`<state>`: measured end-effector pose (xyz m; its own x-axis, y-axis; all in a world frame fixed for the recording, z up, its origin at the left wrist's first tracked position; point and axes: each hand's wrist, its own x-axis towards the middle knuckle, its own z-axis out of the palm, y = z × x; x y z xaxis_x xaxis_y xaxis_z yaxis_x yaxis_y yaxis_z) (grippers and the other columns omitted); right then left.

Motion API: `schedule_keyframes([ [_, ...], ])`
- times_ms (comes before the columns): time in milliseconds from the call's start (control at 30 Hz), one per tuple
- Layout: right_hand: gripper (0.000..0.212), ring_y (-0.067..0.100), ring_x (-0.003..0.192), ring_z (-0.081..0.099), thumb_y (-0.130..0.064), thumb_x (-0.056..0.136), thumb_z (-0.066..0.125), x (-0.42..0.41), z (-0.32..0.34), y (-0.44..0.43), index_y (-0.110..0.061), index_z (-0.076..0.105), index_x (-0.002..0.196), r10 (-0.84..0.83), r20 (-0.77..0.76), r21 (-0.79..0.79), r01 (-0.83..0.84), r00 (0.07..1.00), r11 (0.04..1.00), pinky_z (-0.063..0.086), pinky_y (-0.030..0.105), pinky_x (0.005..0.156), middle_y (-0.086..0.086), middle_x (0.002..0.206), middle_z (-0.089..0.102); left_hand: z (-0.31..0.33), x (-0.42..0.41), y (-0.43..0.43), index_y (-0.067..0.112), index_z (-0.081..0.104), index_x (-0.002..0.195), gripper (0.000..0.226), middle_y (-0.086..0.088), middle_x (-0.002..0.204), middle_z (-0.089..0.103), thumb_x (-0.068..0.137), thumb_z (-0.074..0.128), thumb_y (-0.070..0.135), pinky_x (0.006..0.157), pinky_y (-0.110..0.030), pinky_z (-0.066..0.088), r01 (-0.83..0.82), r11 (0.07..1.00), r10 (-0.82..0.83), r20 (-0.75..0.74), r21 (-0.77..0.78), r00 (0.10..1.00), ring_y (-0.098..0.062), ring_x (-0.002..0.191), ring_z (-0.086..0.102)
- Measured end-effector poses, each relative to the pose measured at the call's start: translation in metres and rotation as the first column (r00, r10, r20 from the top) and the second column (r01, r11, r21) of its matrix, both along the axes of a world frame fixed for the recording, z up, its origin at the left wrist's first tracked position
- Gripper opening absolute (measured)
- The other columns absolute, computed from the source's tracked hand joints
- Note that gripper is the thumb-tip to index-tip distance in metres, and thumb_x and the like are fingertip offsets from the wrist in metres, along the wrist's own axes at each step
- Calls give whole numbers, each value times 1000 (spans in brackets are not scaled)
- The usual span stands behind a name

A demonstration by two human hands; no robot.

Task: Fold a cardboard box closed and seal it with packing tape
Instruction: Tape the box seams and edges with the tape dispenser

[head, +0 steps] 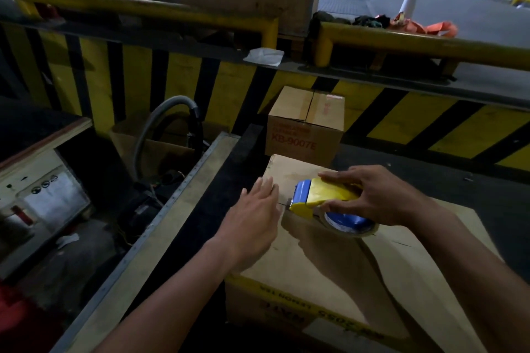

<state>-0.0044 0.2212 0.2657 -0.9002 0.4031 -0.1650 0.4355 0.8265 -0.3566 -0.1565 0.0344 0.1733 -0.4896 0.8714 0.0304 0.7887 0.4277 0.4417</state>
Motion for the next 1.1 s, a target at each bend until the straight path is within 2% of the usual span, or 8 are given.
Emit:
schedule_keyframes([
  [67,83,8,95,48,-74,64,54,1,1,1,-48,41,142,14,0,2,-14,1000,1000,49,28,81,-10,113,48,0,0,-2,23,2,161,59,6,168,-9,109,21,44,127,-41,0,65,991,-63,21,-117,998,-8,152,-16],
  [267,78,4,87,46,-74,65,55,-1,4,2,-51,43,139,58,15,-5,-58,998,998,36,19,66,-22,97,41,0,-2,-1,24,-8,160,62,7,166,-19,107,8,52,124,-42,-7,84,965,-107,-82,-250,991,-11,151,-23],
  [533,79,8,87,47,-78,68,50,2,2,2,-54,35,142,81,65,27,-83,995,996,41,21,69,-17,100,42,1,-3,1,25,-9,159,58,6,167,-19,107,7,47,125,-44,-12,130,957,-178,-172,-259,969,-15,151,-26],
  [633,75,7,87,45,-74,72,53,1,0,4,-52,37,143,65,89,30,-68,994,997,36,20,67,-18,99,40,2,-3,1,23,-9,160,59,6,167,-18,108,8,46,127,-41,-8,155,953,-190,-117,-260,975,-13,151,-24],
  [767,64,16,112,48,-63,81,60,-1,6,5,-53,39,140,63,119,0,-64,991,998,39,24,79,-9,120,49,3,-3,0,24,-10,159,59,7,167,-19,107,8,48,128,-43,-3,157,950,-185,-84,-268,979,-12,151,-23],
  [833,62,19,116,48,-62,81,61,0,10,4,-52,40,139,63,131,0,-64,989,998,43,28,84,-6,124,51,4,-3,0,24,-10,159,60,7,167,-19,107,7,48,128,-43,-2,160,949,-193,-98,-271,976,-12,151,-23],
  [967,61,8,101,49,-60,81,64,10,17,4,-50,45,138,26,152,6,-27,988,1000,36,21,72,-16,107,48,6,1,0,22,-10,160,60,6,167,-18,107,5,47,127,-43,-5,184,945,-220,-112,-269,969,-12,151,-24],
  [1100,62,10,94,50,-59,81,64,19,22,4,-50,45,139,10,169,18,-13,986,1000,36,21,71,-14,102,48,6,2,0,21,-11,159,60,6,167,-19,108,6,46,127,-44,-6,182,940,-227,-134,-287,965,-13,151,-24],
])
